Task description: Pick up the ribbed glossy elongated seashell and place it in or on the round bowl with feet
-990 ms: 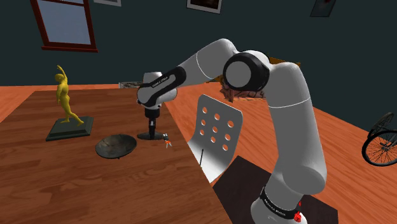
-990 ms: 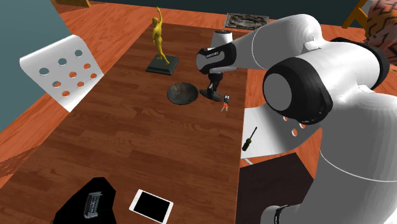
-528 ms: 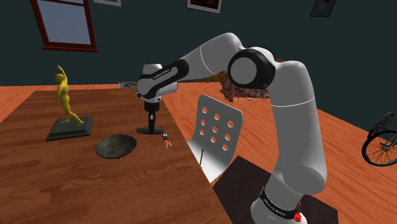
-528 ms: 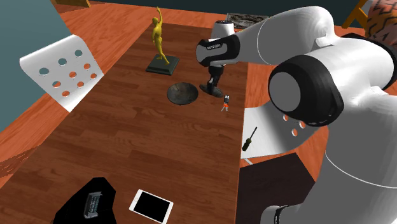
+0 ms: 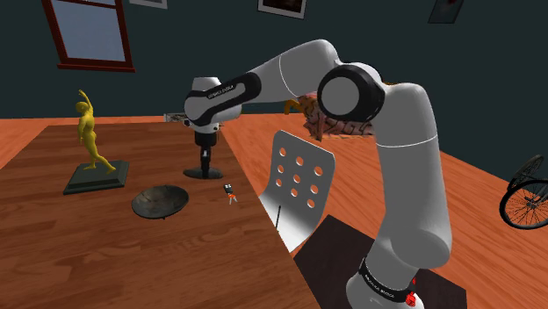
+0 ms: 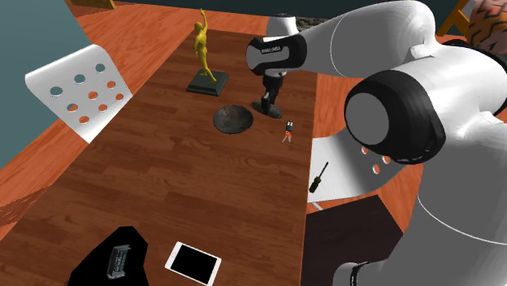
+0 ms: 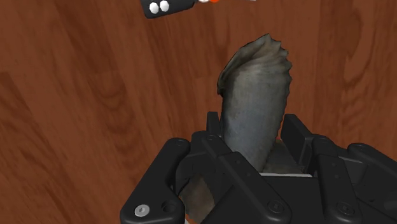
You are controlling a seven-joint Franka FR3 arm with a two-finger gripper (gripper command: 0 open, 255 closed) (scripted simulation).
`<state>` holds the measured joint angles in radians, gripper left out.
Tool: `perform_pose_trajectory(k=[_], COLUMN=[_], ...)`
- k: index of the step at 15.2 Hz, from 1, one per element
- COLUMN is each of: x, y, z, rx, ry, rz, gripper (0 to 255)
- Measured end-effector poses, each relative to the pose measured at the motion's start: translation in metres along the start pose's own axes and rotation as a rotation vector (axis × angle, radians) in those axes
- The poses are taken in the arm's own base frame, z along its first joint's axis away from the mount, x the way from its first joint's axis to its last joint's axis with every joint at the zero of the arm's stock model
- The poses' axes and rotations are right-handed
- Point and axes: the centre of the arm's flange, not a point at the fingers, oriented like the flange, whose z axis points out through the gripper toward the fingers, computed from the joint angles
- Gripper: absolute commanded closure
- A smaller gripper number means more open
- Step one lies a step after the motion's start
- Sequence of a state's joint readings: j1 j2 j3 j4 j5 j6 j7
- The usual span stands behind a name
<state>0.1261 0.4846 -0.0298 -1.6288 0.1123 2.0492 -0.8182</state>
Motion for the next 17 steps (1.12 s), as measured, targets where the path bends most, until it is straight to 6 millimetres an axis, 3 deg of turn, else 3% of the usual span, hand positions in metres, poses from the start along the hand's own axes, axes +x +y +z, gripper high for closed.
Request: perform_pose_trajectory(k=[11,17], x=[0.137,0.149], y=[-0.037,-0.04], z=[0.004,0.031], rx=[0.0,0.001], ry=[0.0,0.0], rz=[-0.001,0.0], gripper=[255,255])
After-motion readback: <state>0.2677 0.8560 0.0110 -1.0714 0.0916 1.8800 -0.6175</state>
